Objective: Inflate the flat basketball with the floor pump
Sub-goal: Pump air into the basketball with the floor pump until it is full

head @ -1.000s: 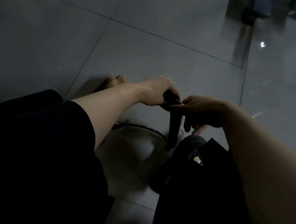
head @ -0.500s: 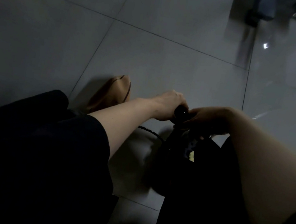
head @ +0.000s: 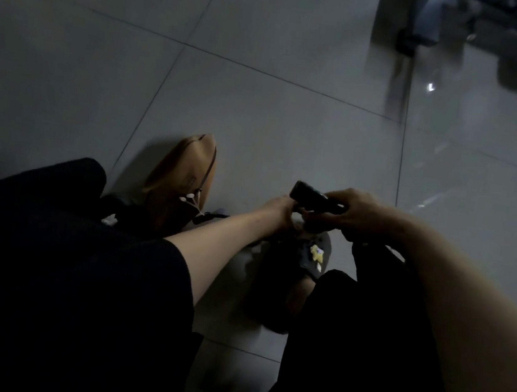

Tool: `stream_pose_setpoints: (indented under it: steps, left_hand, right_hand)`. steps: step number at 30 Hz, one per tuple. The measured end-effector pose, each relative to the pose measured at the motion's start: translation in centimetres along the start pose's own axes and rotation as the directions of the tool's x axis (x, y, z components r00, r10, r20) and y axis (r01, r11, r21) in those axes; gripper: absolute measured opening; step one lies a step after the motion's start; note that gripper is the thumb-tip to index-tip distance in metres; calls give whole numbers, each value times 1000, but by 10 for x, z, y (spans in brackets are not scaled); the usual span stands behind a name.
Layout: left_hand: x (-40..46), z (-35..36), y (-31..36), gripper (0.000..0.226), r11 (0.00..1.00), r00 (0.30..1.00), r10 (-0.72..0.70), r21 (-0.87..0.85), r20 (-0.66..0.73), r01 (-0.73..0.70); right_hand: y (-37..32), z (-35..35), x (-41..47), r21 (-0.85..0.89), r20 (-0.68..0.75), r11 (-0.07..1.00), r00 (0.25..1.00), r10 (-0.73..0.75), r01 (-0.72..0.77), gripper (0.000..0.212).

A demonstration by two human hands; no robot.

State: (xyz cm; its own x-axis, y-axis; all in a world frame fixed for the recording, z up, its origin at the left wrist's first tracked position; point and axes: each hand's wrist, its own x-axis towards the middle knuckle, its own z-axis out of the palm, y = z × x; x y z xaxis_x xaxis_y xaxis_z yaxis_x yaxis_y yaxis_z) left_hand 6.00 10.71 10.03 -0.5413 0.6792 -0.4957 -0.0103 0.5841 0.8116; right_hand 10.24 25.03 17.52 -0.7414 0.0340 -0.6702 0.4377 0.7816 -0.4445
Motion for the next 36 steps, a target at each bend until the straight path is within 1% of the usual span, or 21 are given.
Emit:
stream_pose_setpoints:
  steps: [2, 4, 6, 8, 13, 16, 19, 21, 22, 25, 26, 27, 28, 29, 30, 31, 32, 33, 34, 35, 36]
  left_hand:
    - [1, 12, 8, 49, 986, 996, 44, -155, -76, -55]
    - [-5, 18, 14, 54, 968, 992, 57, -236, -117, -83]
    - [-9, 22, 14, 52, 960, 984, 51, -263, -169, -94]
    - [-12, 25, 12, 51, 965, 973, 33, -247, -228, -90]
    - [-12, 22, 1, 47, 980, 957, 49, -171, -287, -101]
    - [-4, 17, -11, 50, 997, 960, 20, -71, -281, -42]
    - [1, 12, -37, 51, 999, 940, -38, -17, -339, 34]
    - [3, 3, -59, 50, 991, 887, -120, -3, -446, 133]
    - [3, -3, -69, 50, 981, 836, -162, 5, -524, 193]
    - [0, -28, -95, 53, 939, 628, -278, -66, -727, 338]
    - [-2, -37, -101, 53, 929, 571, -305, -107, -762, 354]
    - [-2, -46, -107, 53, 920, 529, -327, -135, -783, 368]
    - [-1, -55, -113, 53, 910, 503, -344, -150, -793, 387]
    - [1, -64, -120, 53, 902, 489, -358, -159, -795, 402]
    - [3, -73, -126, 54, 895, 485, -372, -168, -791, 413]
    - [6, -80, -133, 54, 889, 490, -391, -181, -779, 421]
    - [9, -85, -139, 55, 883, 502, -408, -191, -763, 429]
    - [11, -89, -144, 56, 876, 513, -426, -198, -745, 439]
    - [13, -92, -150, 57, 868, 519, -442, -205, -732, 451]
    - [14, -93, -155, 57, 863, 528, -457, -213, -716, 457]
    - [14, -92, -158, 56, 862, 541, -464, -216, -701, 459]
  right_hand:
    - [-2, -9, -18, -21, -112, 1000, 993, -24, 22, 19]
    - [-4, -19, -34, -62, -240, 997, 969, -57, 43, 25]
    - [-11, -27, -47, -95, -334, 993, 938, -91, 63, 21]
    - [-19, -26, -50, -134, -378, 990, 921, -97, 49, 16]
    - [-19, 1, -21, -214, -350, 972, 937, 16, -96, 23]
    - [-6, 15, -1, -160, -282, 977, 955, 88, -138, 24]
    - [6, 33, 13, -132, -209, 977, 968, 141, -170, 25]
    - [10, 43, 24, -158, -169, 969, 972, 163, -189, 30]
    - [10, 45, 27, -190, -158, 962, 973, 165, -194, 35]
    - [-6, 38, 24, -373, -147, 905, 976, 160, -204, 64]
    - [-17, 35, 20, -453, -196, 872, 975, 104, -184, 71]
    - [-32, 34, 17, -507, -269, 852, 963, -8, -135, 77]
    - [-49, 38, 18, -530, -357, 847, 915, -186, -35, 78]
    - [-67, 45, 19, -540, -430, 835, 818, -382, 106, 71]
    - [-83, 55, 24, -550, -480, 797, 686, -547, 251, 59]
    - [-98, 68, 30, -545, -472, 747, 597, -648, 380, 44]
    - [-108, 85, 37, -486, -382, 725, 627, -679, 489, 31]
    - [-113, 103, 47, -372, -267, 766, 730, -629, 524, 21]
    - [-111, 123, 62, -257, -142, 846, 848, -511, 467, 15]
    - [-104, 140, 78, -181, -31, 917, 930, -365, 354, 13]
    - [-93, 151, 94, -116, 21, 966, 973, -230, 231, 14]
